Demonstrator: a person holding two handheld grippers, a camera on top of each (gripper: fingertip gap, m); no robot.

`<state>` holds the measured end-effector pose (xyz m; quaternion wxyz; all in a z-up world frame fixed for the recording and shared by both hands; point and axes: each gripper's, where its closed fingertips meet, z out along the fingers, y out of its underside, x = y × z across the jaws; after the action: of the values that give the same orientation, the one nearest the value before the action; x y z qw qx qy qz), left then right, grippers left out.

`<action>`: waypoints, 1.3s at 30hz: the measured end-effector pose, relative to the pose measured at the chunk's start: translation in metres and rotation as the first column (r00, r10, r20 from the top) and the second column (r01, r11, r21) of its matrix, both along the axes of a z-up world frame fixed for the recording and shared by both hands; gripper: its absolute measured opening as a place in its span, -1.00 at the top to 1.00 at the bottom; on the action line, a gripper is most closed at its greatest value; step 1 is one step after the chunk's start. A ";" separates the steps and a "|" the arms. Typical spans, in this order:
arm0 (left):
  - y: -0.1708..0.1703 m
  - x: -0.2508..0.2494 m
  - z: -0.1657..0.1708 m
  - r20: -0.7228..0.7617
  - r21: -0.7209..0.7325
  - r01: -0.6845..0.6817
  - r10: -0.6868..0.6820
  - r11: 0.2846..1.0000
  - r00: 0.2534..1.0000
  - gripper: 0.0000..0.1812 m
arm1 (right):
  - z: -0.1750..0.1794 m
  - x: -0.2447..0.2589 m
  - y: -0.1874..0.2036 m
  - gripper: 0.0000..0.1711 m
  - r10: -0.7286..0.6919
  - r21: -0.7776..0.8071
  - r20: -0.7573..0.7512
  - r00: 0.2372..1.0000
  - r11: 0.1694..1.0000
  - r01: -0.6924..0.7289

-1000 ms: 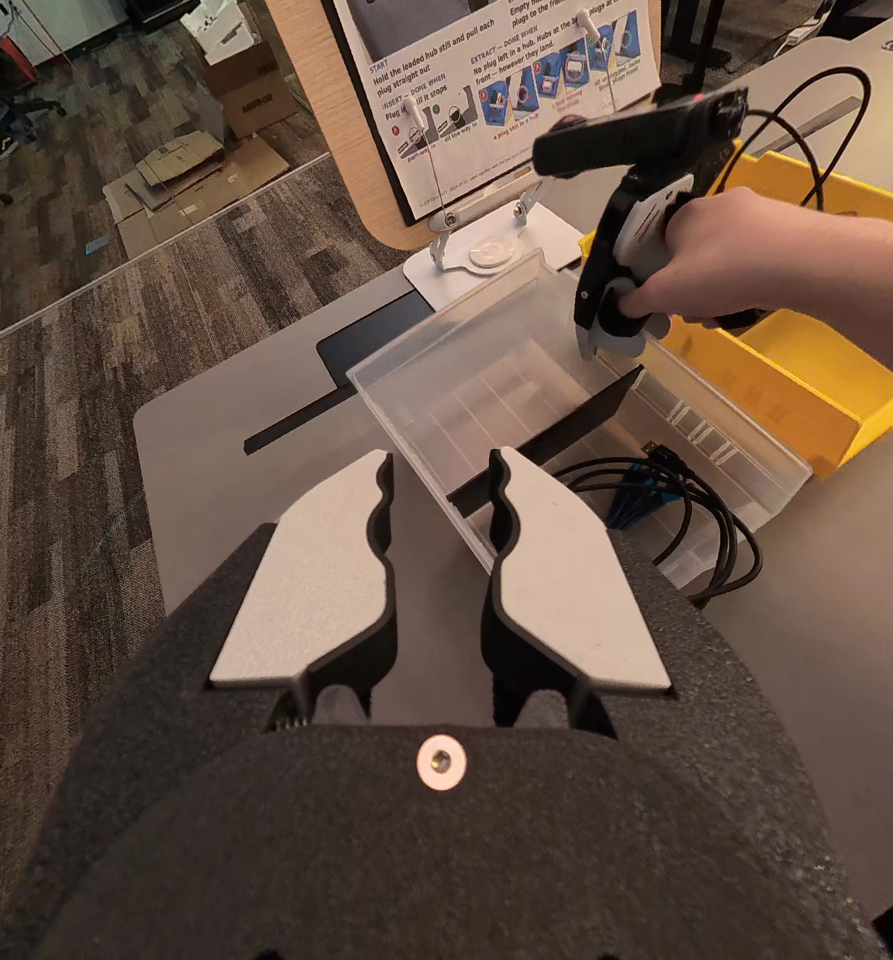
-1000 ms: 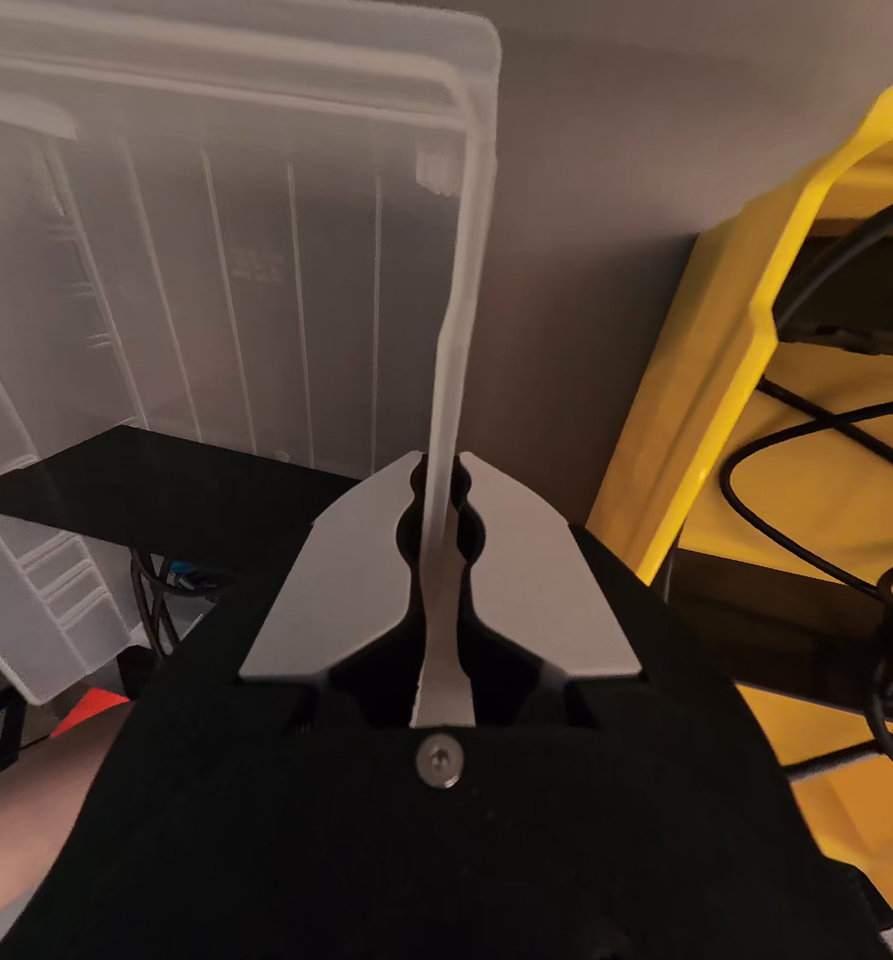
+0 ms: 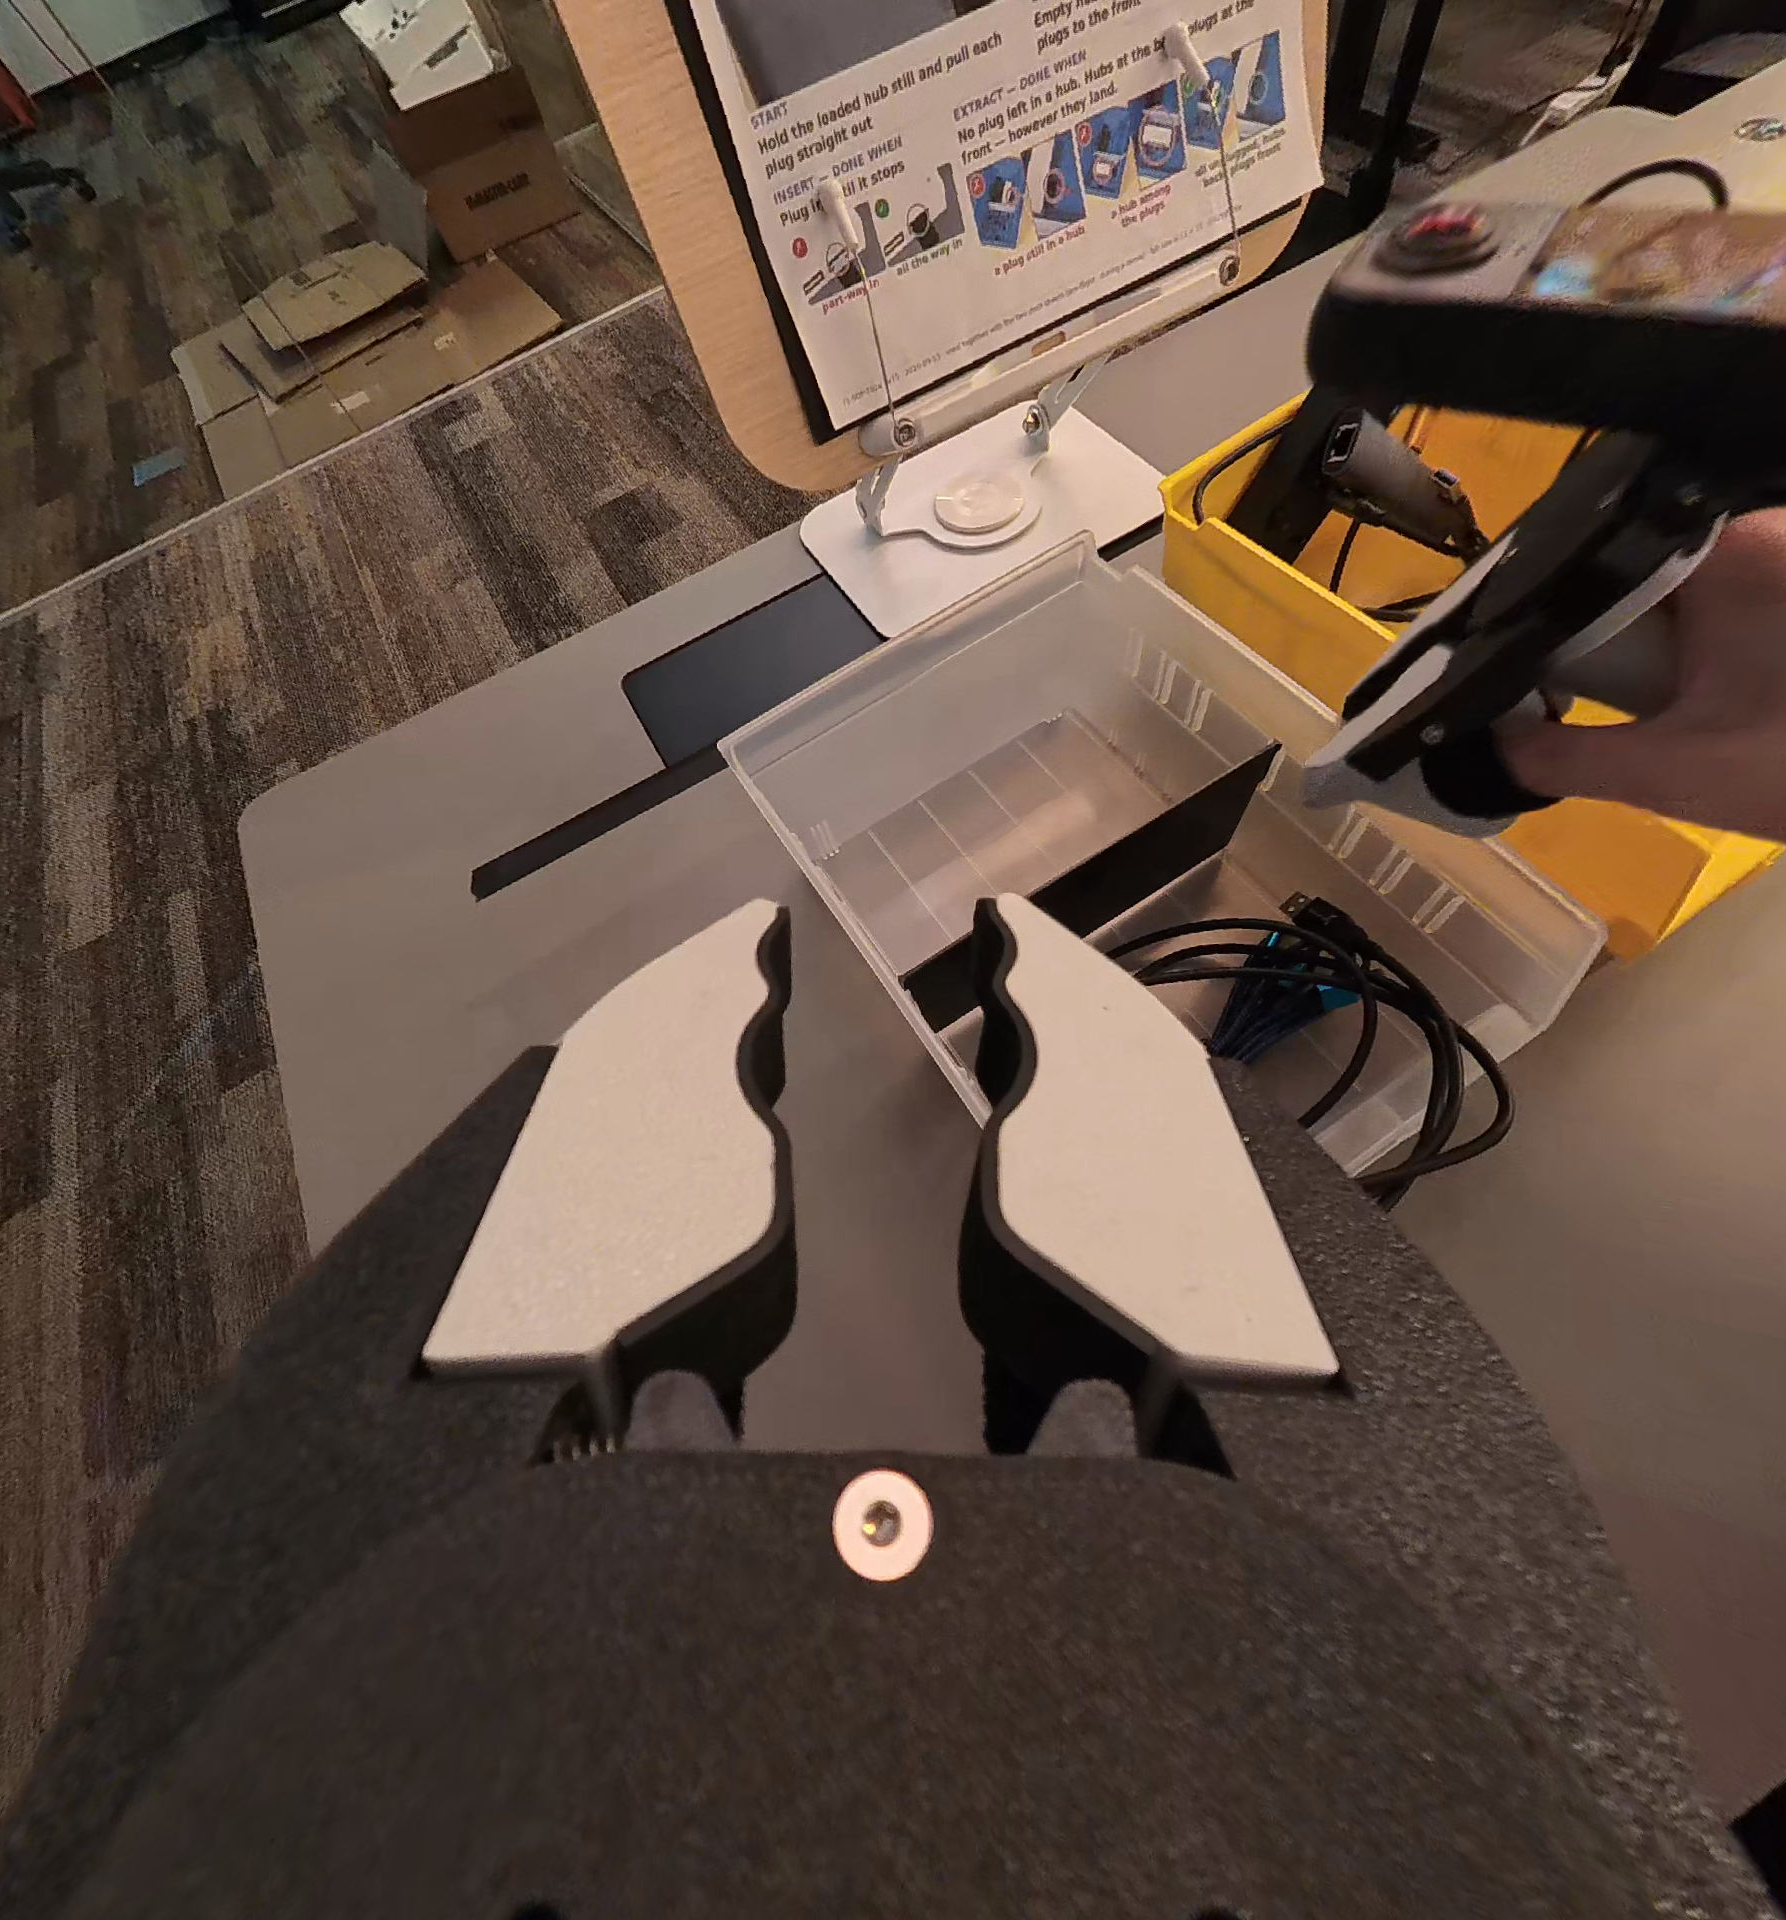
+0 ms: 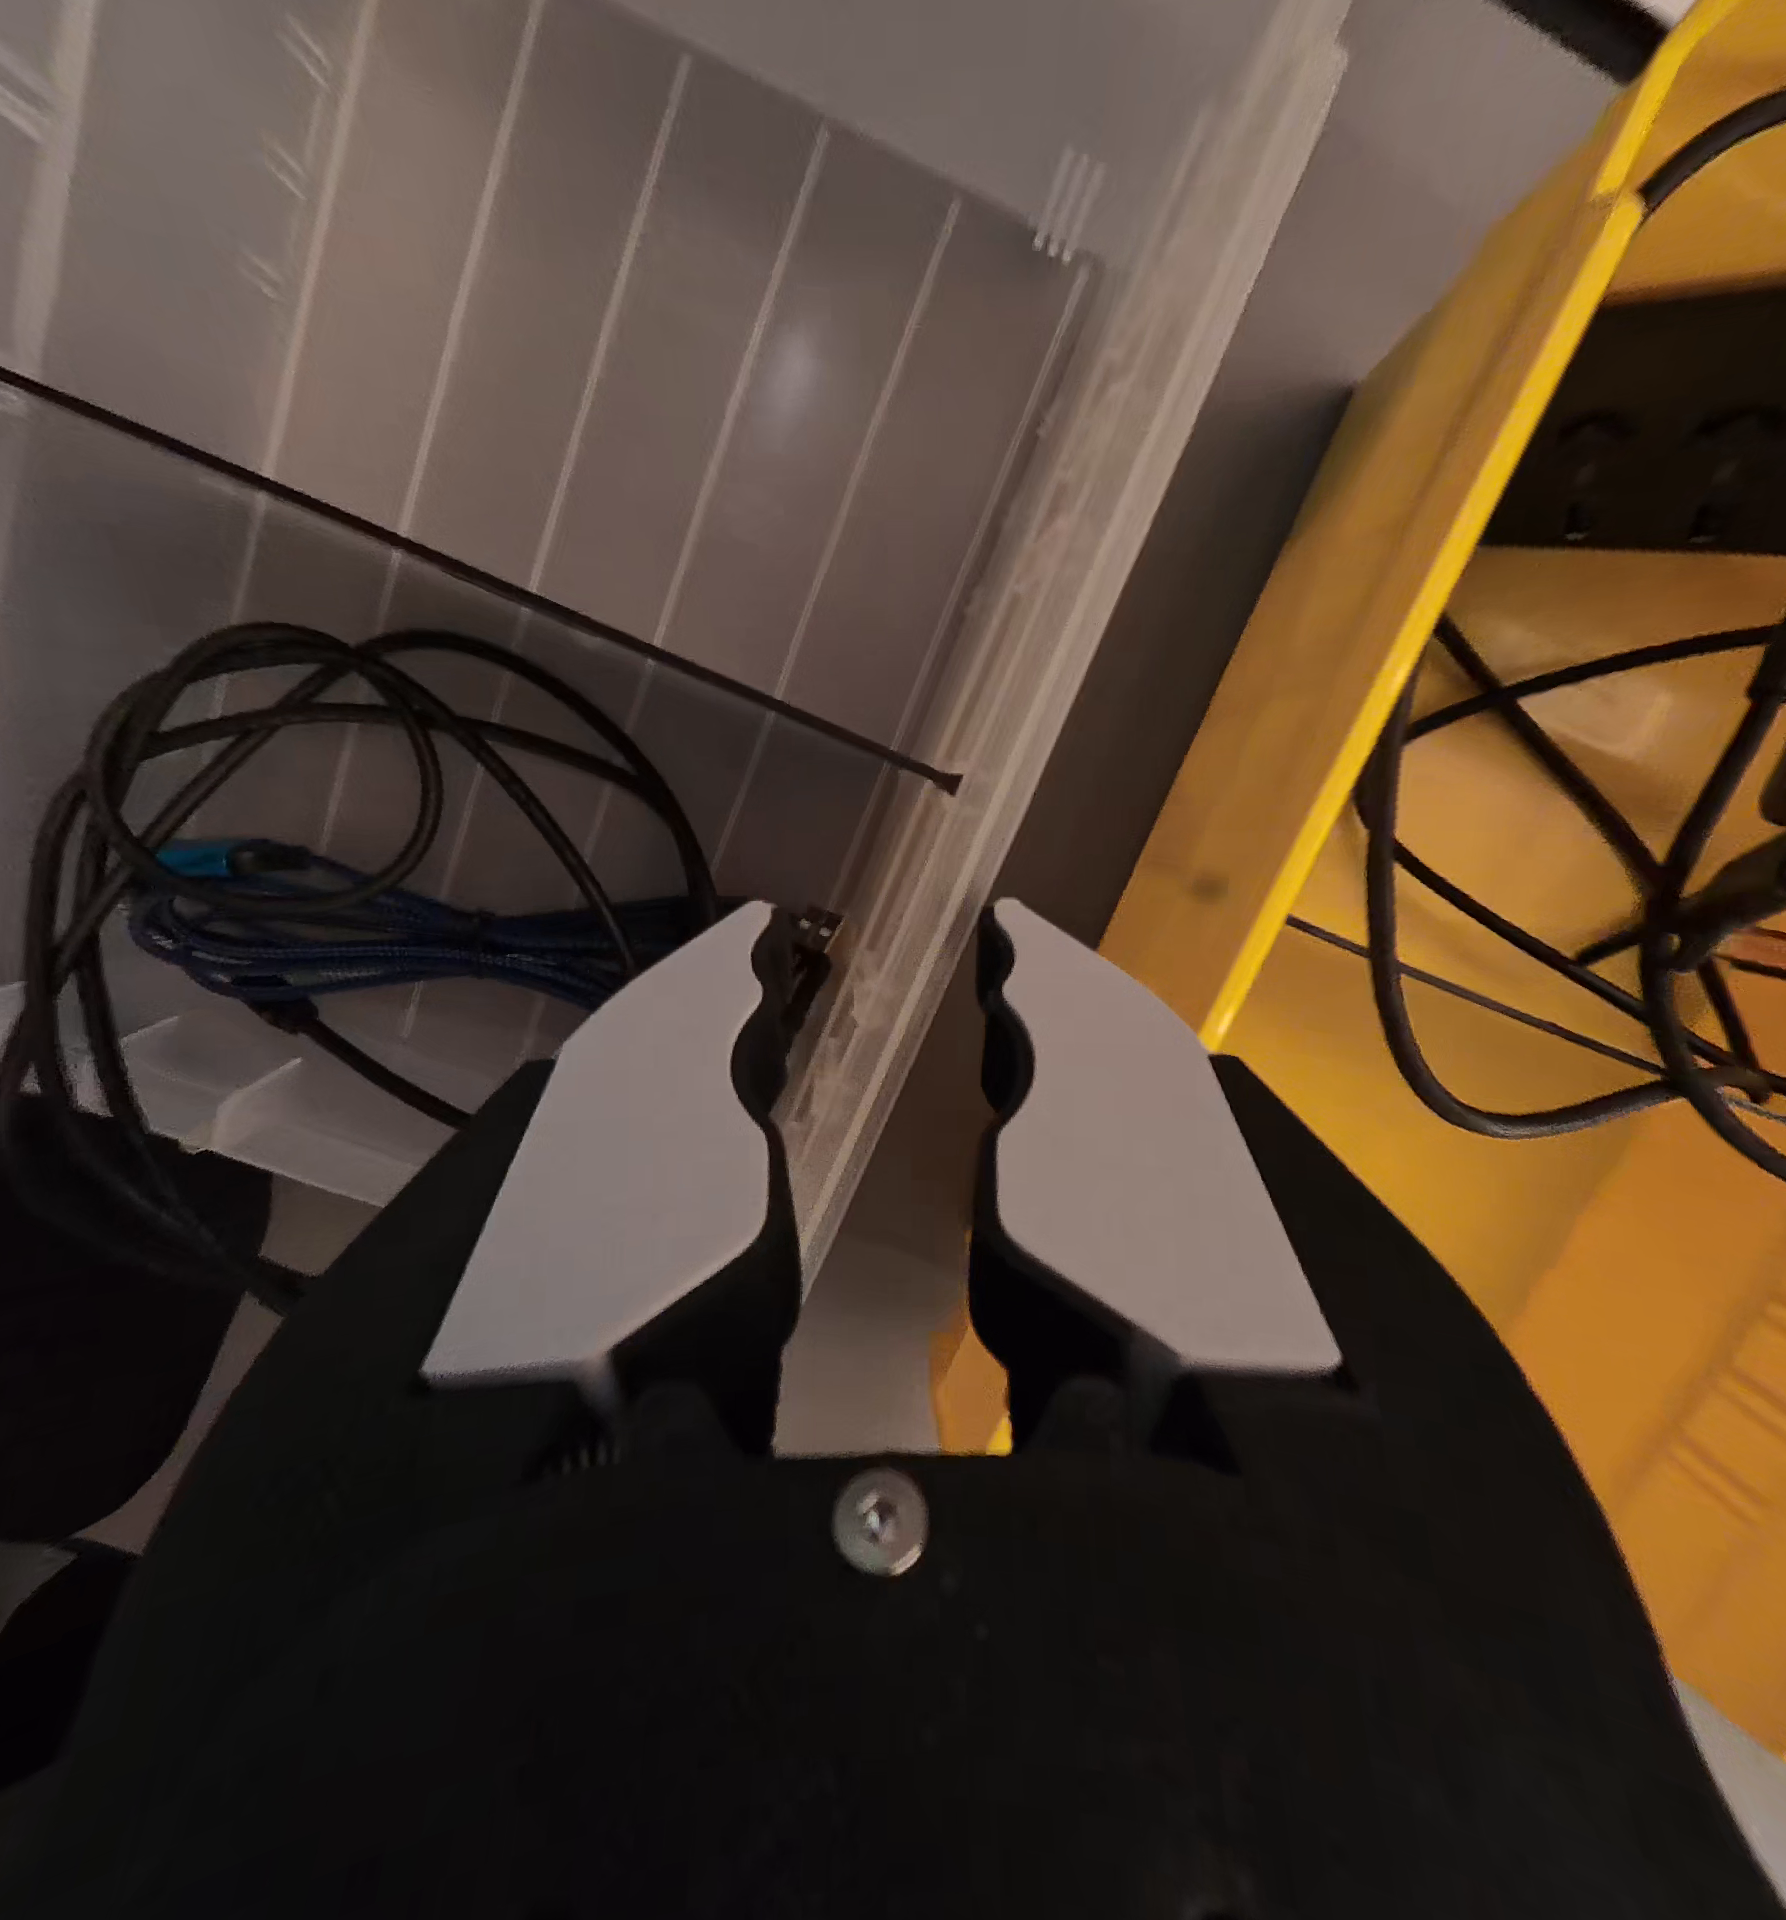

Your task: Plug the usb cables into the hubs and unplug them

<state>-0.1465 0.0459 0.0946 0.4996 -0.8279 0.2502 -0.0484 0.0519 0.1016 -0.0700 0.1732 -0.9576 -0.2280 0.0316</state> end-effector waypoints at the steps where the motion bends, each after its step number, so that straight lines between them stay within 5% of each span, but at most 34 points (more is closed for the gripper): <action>1: -0.001 0.000 0.001 0.003 0.002 0.002 -0.002 1.000 1.000 0.64 | -0.005 0.001 0.000 0.59 -0.004 -0.011 0.028 1.000 1.000 0.004; 11: 0.001 -0.007 -0.001 0.022 -0.007 -0.005 0.005 1.000 1.000 0.64 | -0.054 0.008 -0.006 0.71 -0.046 -0.148 0.105 0.993 0.987 0.061; 19: 0.000 -0.005 -0.001 0.014 -0.009 0.000 0.000 1.000 1.000 0.64 | -0.053 0.005 0.000 0.77 -0.068 -0.100 0.105 0.992 0.992 0.078; 22: 0.000 -0.002 -0.001 0.001 -0.010 0.007 -0.007 1.000 1.000 0.64 | -0.052 -0.012 -0.004 0.90 -0.080 -0.142 -0.023 0.996 0.987 0.076; 39: -0.002 -0.005 -0.001 0.004 -0.010 0.008 -0.008 1.000 1.000 0.64 | -0.058 -0.023 0.001 0.93 -0.009 -0.231 -0.070 0.997 0.973 -0.007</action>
<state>-0.1514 0.0434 0.0931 0.4959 -0.8292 0.2524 -0.0535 0.0289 0.1031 -0.1284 0.0685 -0.9697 -0.2159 0.0918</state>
